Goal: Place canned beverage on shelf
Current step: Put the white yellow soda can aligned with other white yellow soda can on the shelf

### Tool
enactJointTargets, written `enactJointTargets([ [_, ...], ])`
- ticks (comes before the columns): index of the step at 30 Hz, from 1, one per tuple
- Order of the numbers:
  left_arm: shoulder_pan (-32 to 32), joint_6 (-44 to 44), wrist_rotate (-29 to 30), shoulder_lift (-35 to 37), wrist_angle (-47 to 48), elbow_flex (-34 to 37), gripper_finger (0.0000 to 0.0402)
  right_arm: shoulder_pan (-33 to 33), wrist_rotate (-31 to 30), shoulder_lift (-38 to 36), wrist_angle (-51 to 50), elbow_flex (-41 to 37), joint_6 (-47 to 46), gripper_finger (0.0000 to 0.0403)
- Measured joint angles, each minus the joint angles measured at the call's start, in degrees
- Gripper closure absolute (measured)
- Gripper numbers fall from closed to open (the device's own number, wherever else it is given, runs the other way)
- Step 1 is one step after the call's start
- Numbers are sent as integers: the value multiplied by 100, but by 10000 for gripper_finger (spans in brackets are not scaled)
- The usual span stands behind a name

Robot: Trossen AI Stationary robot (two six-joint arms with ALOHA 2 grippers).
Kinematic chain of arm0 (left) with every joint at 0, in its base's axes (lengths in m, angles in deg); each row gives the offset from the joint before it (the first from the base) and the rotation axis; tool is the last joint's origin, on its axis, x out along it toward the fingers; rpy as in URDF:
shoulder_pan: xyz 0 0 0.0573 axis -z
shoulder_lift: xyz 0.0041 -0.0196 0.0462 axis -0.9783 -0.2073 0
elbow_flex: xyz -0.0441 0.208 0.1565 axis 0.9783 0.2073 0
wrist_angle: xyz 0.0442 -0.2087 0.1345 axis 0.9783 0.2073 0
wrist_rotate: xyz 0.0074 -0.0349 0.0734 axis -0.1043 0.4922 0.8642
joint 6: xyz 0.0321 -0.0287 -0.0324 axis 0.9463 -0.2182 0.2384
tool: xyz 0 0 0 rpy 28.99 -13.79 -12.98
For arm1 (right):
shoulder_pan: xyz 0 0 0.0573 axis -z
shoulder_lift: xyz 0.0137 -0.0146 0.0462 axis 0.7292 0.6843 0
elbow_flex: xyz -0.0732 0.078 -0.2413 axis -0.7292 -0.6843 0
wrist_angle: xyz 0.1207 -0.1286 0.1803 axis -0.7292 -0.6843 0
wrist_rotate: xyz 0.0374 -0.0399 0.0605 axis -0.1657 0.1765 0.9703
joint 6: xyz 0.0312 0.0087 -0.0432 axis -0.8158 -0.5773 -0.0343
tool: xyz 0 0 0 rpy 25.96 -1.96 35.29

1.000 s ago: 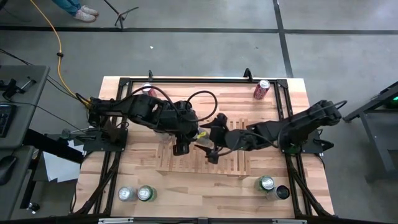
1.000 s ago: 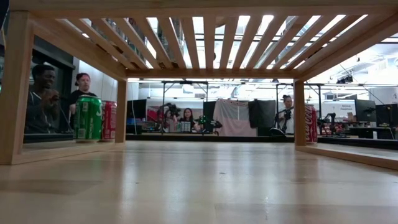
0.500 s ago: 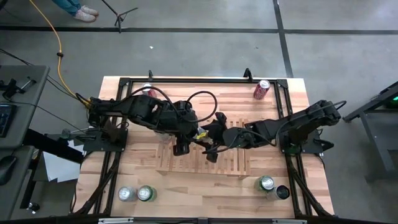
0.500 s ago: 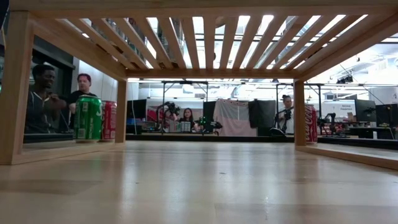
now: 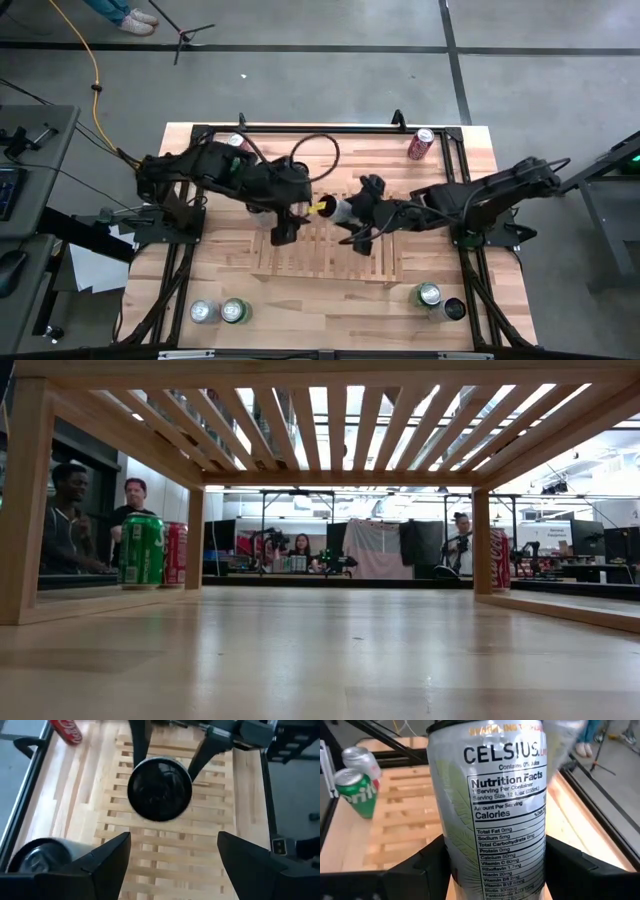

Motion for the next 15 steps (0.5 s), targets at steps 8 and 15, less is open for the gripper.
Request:
enactJointTargets([
  [8, 523, -668, 1543, 714, -598, 47, 114, -100, -85, -683, 310, -596, -447, 166],
  [15, 1667, -758, 3406, 1499, -1529, 824, 114, -115, -11, -635, 4698, -2260, -439, 166],
])
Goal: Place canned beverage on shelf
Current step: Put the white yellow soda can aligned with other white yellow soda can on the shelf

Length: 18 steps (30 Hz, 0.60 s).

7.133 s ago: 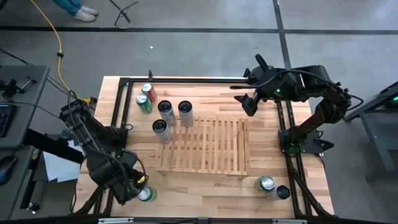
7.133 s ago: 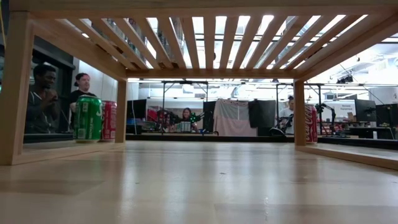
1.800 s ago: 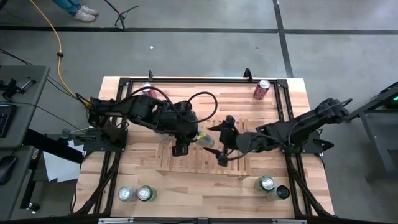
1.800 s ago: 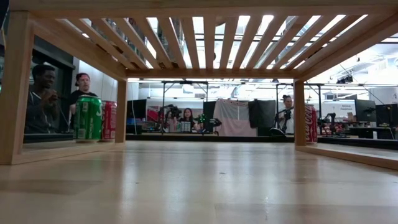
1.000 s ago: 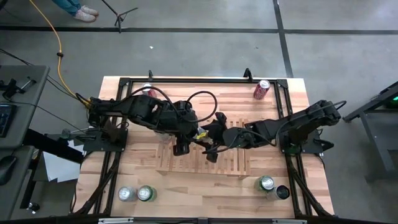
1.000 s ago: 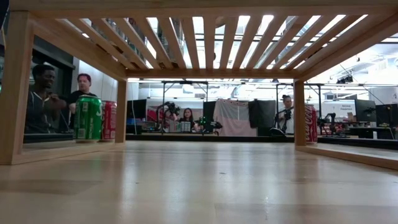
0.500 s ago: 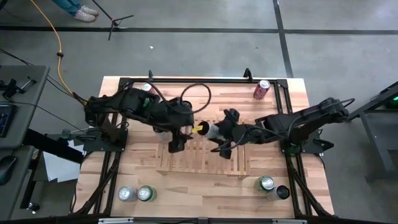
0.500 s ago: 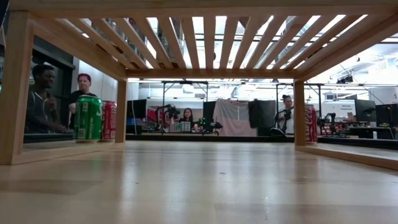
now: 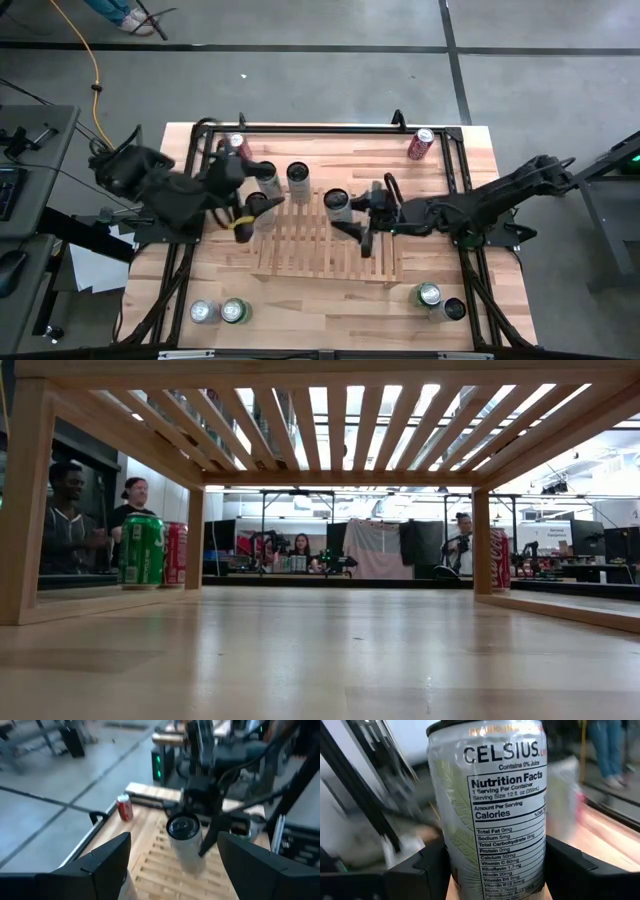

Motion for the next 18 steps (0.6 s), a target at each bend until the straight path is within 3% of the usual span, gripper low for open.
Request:
enactJointTargets([
  [4, 548, -86, 882, 445, -833, 908, 114, 111, 54, 583, 1622, -230, 264, 166],
  [8, 841, -76, 1417, 894, -1919, 1934, 114, 228, 1, 1245, 1778, 338, 590, 166],
  [13, 879, -73, 1425, 1284, -3117, 2731, 114, 311, -83, 1955, 1753, 929, 924, 166],
  [18, 908, 22, 1425, 1339, -3352, 2771, 114, 377, -339, 2316, 1875, 1045, 891, 166],
])
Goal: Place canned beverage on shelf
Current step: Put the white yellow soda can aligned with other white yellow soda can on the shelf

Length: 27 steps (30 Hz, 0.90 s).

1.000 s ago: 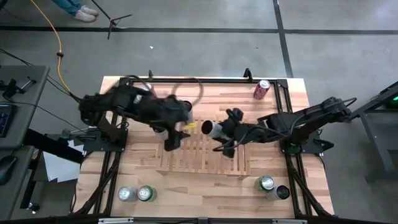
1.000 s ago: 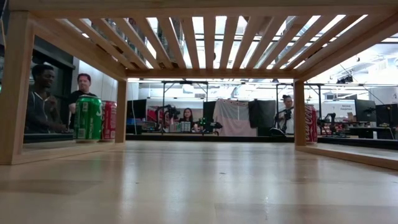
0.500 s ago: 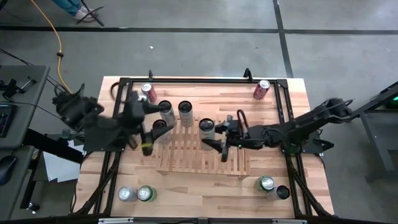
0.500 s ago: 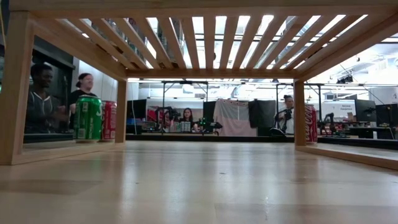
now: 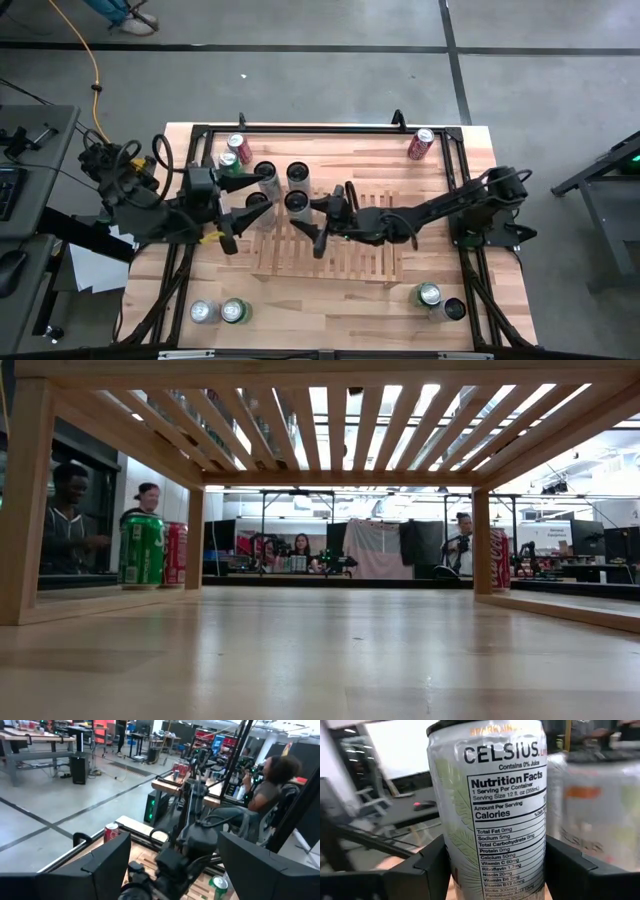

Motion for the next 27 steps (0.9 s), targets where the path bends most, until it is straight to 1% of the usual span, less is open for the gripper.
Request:
enactJointTargets([
  [3, 4, 197, -17, -5, -120, 2, 114, 1, -291, 115, 54, 0, -4, 166],
  [5, 4, 205, -65, -1, -121, 2, 114, 0, -354, 169, 138, 0, -7, 166],
  [9, 4, 209, -136, -3, -103, 1, 113, 55, -353, 195, 156, 0, 0, 166],
  [13, 4, 241, -147, -3, -91, 2, 113, 108, -341, 195, 154, 0, 31, 146],
  [17, 2, 253, -165, -3, -91, 1, 113, 163, -185, 195, 49, -1, 2, 130],
  [22, 2, 253, -308, -4, -90, 1, 113, 184, -160, 194, 55, -2, -4, 127],
  [27, 2, 253, -328, -6, -89, 1, 113, 186, -209, 195, -36, -2, -157, 125],
])
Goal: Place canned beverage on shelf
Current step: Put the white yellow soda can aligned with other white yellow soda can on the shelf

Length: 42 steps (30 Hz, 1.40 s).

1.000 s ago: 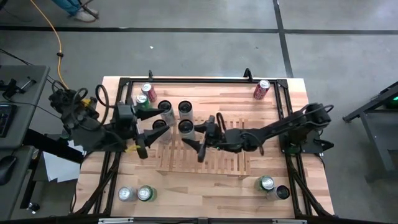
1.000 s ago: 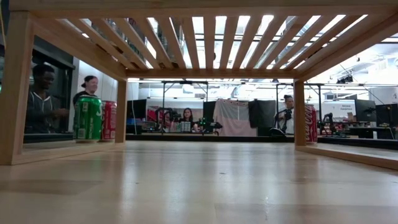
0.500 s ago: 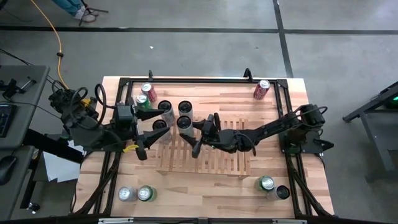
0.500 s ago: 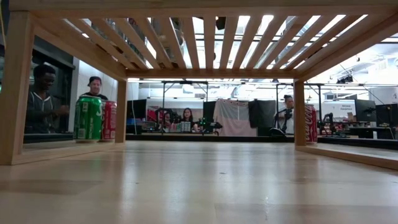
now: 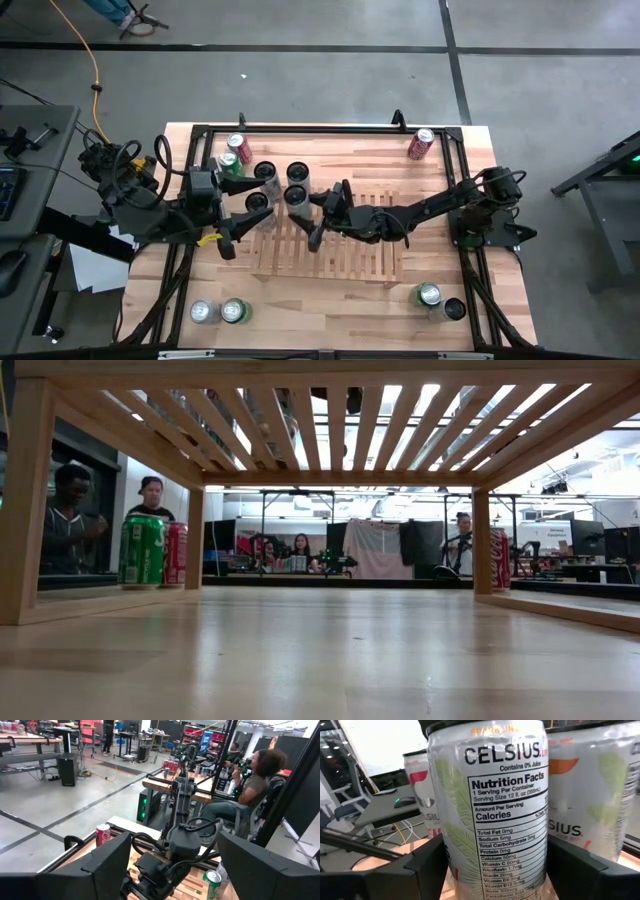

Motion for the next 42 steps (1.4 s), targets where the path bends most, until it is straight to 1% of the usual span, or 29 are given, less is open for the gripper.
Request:
enactJointTargets([
  [4, -2, 0, 0, 0, 0, 0, 113, 2, -24, -2, -85, 0, -147, 124],
  [22, -13, 2, -3, -45, 10, 1, 113, 96, -12, -13, -241, 2, -63, 123],
  [28, -13, 9, -4, -143, 5, 1, 113, 168, 394, -13, -238, 2, -98, 123],
  [42, -13, 4, -2, -155, -5, 1, 113, 146, 424, -13, -245, 2, -33, 123],
])
